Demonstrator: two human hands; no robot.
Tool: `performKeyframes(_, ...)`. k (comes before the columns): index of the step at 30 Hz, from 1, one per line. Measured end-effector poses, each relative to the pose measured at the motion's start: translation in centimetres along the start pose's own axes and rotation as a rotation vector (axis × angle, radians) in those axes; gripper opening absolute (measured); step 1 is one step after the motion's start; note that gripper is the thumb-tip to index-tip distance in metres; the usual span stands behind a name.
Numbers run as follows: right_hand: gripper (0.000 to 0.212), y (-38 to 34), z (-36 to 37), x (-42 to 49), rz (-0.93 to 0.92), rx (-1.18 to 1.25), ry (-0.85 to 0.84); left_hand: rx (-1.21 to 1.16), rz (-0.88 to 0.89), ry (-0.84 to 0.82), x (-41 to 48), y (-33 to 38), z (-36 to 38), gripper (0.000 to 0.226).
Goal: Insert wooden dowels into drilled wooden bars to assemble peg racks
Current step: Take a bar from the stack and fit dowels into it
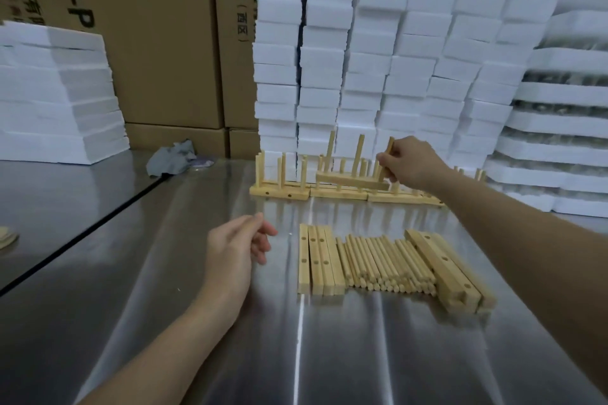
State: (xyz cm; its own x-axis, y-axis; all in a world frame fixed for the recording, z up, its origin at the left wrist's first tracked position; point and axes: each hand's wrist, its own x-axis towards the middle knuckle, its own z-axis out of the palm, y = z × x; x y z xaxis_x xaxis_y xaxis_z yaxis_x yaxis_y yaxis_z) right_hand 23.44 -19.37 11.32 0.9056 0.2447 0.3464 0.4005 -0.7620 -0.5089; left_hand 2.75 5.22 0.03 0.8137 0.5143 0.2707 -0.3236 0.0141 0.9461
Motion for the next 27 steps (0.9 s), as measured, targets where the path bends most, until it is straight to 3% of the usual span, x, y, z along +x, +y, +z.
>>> performKeyframes(6, 0.04, 3.5, 5.3, 3.0, 0.13, -0.178, -0.03, 0.018, 0.038, -0.058, 0.2, -0.5, 0.3, 0.035)
performKeyframes(18, 0.028, 2.8, 8.7, 4.6, 0.159, -0.13, -0.014, 0.029, 0.089, -0.051, 0.6, -1.1, 0.5, 0.034)
performKeyframes(27, 0.032, 2.8, 8.8, 5.4, 0.186, -0.151, -0.026, 0.054, 0.077, -0.058, 0.7, -1.3, 0.5, 0.034)
